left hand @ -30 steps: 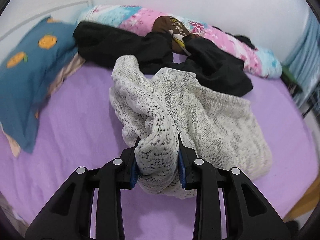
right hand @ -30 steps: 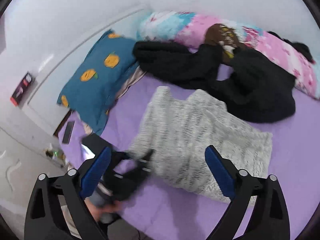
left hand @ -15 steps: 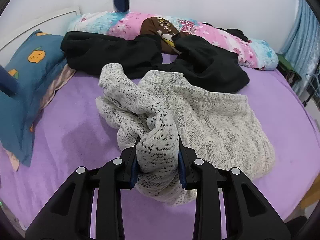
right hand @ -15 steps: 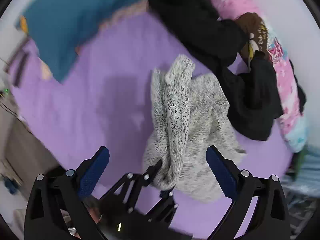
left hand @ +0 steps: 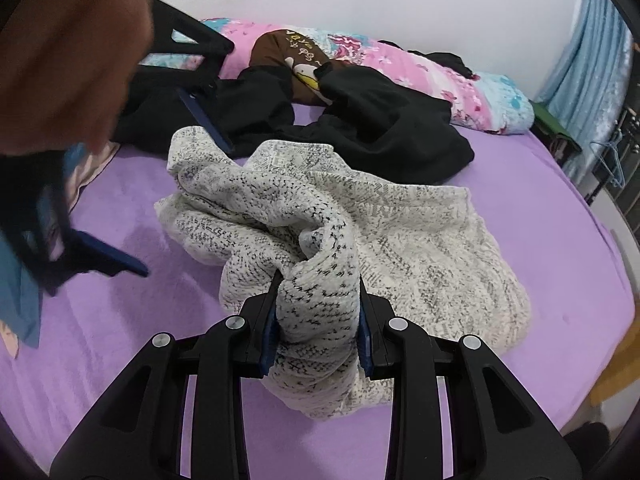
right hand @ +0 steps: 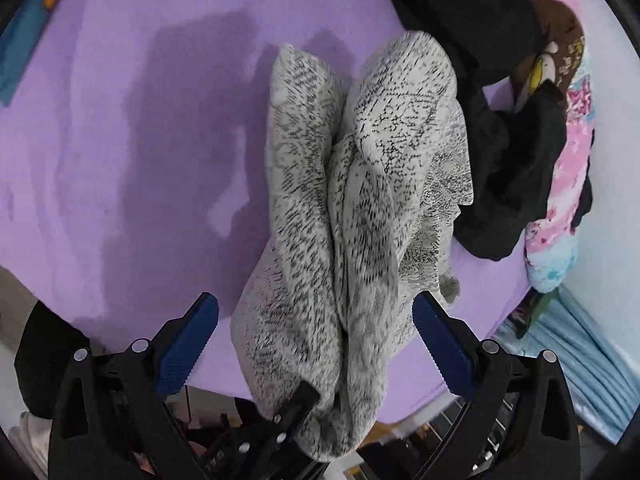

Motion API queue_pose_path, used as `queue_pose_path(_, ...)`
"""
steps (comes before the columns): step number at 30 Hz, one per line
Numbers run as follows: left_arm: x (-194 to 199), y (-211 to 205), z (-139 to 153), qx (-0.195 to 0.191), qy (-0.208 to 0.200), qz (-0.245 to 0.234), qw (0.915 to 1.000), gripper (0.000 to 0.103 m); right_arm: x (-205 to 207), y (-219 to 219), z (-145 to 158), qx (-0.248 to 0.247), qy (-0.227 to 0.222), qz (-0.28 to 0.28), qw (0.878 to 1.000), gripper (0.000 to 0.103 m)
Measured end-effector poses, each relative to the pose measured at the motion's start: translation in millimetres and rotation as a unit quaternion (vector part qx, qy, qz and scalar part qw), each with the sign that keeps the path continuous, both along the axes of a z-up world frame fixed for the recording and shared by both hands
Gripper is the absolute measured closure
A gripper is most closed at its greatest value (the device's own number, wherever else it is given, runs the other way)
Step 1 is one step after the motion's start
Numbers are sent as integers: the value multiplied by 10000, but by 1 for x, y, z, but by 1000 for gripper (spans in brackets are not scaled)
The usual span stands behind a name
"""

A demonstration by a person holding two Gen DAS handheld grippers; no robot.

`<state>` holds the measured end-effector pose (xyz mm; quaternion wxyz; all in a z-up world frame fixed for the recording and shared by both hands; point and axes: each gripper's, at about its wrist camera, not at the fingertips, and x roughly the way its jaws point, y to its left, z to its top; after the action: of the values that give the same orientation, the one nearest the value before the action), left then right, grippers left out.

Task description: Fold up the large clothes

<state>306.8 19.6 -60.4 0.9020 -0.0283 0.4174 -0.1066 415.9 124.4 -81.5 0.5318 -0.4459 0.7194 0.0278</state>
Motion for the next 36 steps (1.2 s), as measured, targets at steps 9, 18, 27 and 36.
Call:
queue_pose_path(9,2,1,-2,-69,53,-55,9999,74,11,-17,-34,-377,324,-212,9985,8)
queue_pose_path(18,2,-3,-5,-55,107,-144,9998,73,5,-15,-58,-760,575,29,9954,12)
queue_pose_path(27,2,-9,-6,61,53,-231,9997,73,-13,-3,-68,-647,873,214,9938,54)
queue_pose_path(36,2,-11,-3,110,-19,-289,9995,73,-12,-6,-38,-78,764,115,9970,78)
